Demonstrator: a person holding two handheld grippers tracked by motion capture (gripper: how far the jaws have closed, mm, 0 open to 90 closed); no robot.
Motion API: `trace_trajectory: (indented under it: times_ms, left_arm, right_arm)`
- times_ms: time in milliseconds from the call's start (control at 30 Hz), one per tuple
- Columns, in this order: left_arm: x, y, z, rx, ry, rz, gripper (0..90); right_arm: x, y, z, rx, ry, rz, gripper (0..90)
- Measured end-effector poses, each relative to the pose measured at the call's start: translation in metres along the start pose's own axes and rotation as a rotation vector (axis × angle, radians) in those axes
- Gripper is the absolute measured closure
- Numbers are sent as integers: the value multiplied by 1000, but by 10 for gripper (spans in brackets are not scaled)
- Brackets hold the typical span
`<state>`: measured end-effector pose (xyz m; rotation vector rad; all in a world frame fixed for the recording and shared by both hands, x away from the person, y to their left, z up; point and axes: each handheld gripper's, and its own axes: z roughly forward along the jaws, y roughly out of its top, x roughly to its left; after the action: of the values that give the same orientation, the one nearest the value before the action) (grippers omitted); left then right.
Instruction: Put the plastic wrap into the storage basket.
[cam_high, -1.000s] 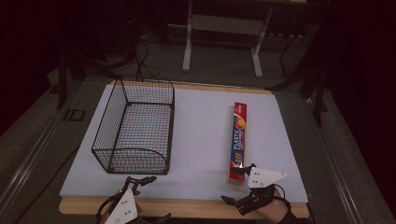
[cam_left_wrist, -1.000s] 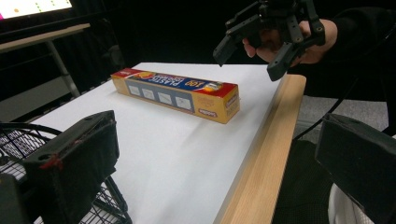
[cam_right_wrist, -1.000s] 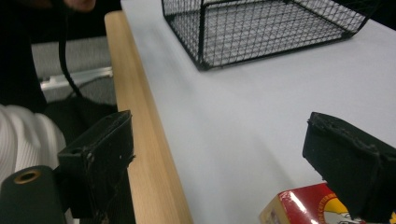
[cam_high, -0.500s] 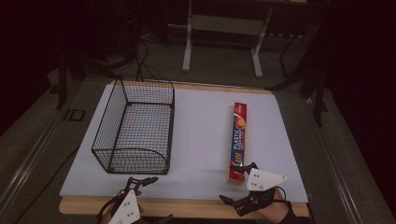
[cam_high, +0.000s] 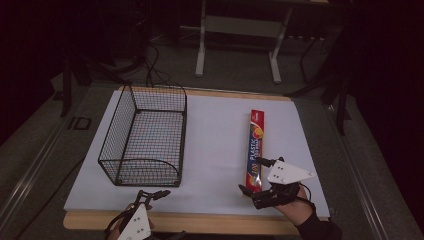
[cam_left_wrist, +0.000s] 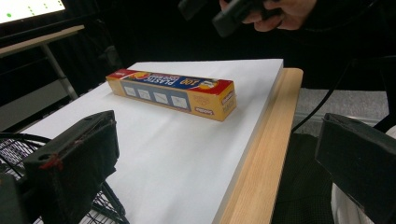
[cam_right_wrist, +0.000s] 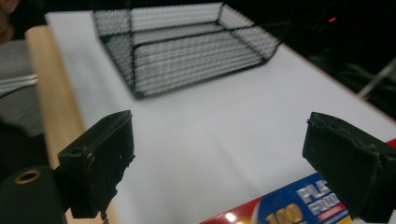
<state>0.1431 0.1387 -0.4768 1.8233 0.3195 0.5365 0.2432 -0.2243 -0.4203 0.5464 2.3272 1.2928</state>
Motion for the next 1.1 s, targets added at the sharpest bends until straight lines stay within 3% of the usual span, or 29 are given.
trace_trajectory:
  times_ms: [133,200,367,467,633,833,1100]
  left_arm:
    - [0,0,0,-1,0,4,1]
    - [0,1,0,-2,0,4,1]
    - [0,1,1,-2,0,3,1]
    - [0,1,1,-1,-1,4,1]
    - [0,0,1,-1,-1,1,1]
    - [0,0,1,-2,0,0,0]
    - [1,0,2,-2,1,0,1]
  right_arm:
    - [-7,4,3,-6,-28,22,91]
    - [-15,7,7,0,-57,71,91]
    - [-26,12,12,11,-103,112,91]
    - [-38,15,15,14,-147,174,90]
    - [-52,17,25,63,-220,228,90]
    - [-72,14,39,108,-310,354,91]
    - [-91,5,58,150,-373,455,91]
